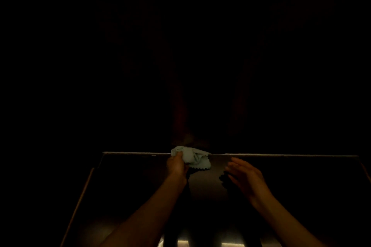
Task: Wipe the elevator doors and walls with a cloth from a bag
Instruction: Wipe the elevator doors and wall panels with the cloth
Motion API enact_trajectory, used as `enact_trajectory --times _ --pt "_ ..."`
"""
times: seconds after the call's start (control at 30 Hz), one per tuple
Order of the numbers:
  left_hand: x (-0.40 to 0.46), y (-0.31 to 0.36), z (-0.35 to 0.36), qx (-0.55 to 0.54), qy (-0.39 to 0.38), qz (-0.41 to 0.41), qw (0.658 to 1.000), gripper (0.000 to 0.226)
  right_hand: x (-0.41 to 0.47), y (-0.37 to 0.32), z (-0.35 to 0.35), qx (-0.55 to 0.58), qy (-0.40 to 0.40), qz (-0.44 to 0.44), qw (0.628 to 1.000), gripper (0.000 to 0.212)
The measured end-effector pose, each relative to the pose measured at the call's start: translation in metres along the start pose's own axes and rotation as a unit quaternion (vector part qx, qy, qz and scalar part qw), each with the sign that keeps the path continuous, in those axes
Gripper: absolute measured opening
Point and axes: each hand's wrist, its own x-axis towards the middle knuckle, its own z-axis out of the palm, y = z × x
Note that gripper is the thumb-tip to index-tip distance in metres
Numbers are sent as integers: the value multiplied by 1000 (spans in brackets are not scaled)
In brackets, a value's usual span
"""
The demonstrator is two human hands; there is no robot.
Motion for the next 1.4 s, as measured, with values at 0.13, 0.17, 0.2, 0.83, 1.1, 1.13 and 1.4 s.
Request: enact_trajectory --times 0.13,0.17,0.2,0.83,1.1,1.13,1.4 --pt "6 8 -7 -14 67 38 997 38 -10 13 3 -4 -1 25 1000 27" --pt "6 9 -9 -13 68 43 997 39 -13 17 7 -9 -4 31 999 27" --pt "6 12 -11 -12 69 46 996 40 -15 20 11 -12 -7 33 999 26" --pt "29 57 -55 -33 103 19 994 47 -44 22 62 -93 -57 19 994 25" --pt "53 79 -73 -107 200 40 973 52 -47 16 73 -123 -58 16 991 25" --pt "49 85 -80 -108 219 77 967 51 -46 15 75 -125 -59 13 990 25" --pt "25 127 -108 -83 303 217 924 47 -45 9 102 -155 -88 -6 984 23"
